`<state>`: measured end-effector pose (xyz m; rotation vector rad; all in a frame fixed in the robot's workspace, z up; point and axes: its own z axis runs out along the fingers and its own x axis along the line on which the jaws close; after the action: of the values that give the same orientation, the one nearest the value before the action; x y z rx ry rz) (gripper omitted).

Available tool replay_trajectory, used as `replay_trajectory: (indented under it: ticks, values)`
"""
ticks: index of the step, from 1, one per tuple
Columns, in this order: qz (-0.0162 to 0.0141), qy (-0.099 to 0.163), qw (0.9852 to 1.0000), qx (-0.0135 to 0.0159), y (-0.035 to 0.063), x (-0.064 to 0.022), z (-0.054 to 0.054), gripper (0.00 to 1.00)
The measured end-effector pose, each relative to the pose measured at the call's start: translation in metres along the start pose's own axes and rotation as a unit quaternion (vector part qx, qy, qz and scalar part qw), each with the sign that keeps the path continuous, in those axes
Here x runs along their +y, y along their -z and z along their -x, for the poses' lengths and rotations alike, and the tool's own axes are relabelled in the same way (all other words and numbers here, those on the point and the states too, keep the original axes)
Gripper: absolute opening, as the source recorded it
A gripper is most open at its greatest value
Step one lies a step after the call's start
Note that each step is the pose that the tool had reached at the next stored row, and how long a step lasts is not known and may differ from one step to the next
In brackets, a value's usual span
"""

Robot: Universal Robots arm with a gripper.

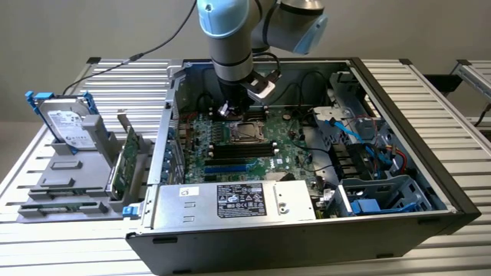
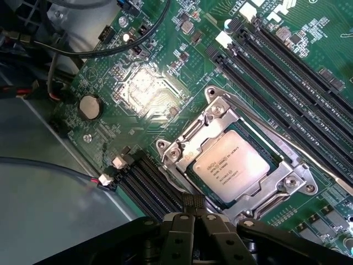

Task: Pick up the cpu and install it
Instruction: 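Install the first cpu locking lever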

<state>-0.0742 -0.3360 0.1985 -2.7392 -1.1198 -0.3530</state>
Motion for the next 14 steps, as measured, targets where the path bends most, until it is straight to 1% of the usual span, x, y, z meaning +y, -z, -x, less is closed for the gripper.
replay_trajectory:
  ticks: [2,4,6,11,14]
  values:
    - [0.0005,0.000,1.0000,-0.0034,0.0000,0.0000,-0.0001,0.11]
    - [0.0012,0.000,1.0000,-0.0057,-0.0001,0.0002,-0.0002,0.11]
    - [0.0017,0.000,1.0000,-0.0064,-0.0001,0.0002,-0.0006,0.11]
    - [0.0018,0.001,1.0000,-0.0065,-0.0009,-0.0014,-0.0028,0.11]
    - [0.0020,0.001,1.0000,-0.0068,-0.0017,-0.0040,-0.0052,0.11]
